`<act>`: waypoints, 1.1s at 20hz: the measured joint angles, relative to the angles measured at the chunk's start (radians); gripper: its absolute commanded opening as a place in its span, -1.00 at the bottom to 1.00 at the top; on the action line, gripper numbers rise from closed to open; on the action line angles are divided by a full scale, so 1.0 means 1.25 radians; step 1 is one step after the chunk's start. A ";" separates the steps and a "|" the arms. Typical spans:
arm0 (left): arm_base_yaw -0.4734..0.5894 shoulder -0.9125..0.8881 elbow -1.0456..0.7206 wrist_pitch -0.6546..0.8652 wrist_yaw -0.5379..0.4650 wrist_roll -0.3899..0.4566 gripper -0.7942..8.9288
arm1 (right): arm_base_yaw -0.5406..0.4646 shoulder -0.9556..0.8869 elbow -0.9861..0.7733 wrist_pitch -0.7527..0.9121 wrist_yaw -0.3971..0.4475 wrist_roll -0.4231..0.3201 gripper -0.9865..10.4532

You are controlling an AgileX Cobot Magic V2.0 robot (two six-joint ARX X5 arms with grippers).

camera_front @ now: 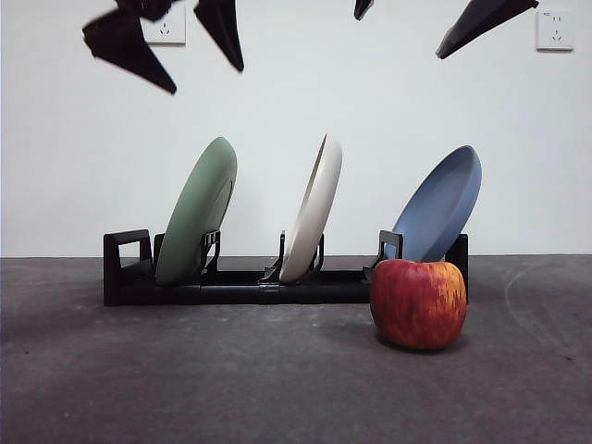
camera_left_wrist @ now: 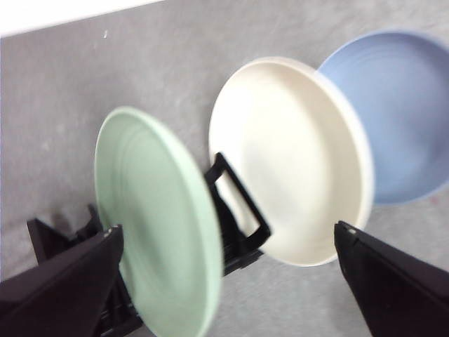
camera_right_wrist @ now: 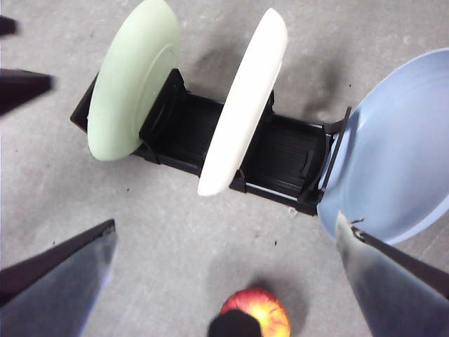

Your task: Take the green plate from the plate rack,put the plate on the table,take the apple from the table,put the apple in the plate

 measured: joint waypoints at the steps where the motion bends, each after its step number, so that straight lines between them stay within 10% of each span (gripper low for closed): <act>1: 0.002 0.020 0.008 -0.001 0.001 0.000 0.20 | 0.000 0.000 0.002 0.000 0.000 0.000 0.43; 14: 0.008 0.203 0.152 -0.059 0.001 0.007 0.17 | 0.000 0.000 0.011 -0.049 0.025 -0.012 0.43; 22: 0.028 0.203 0.153 -0.082 0.002 0.009 -0.55 | 0.000 0.000 0.011 -0.050 0.030 -0.012 0.43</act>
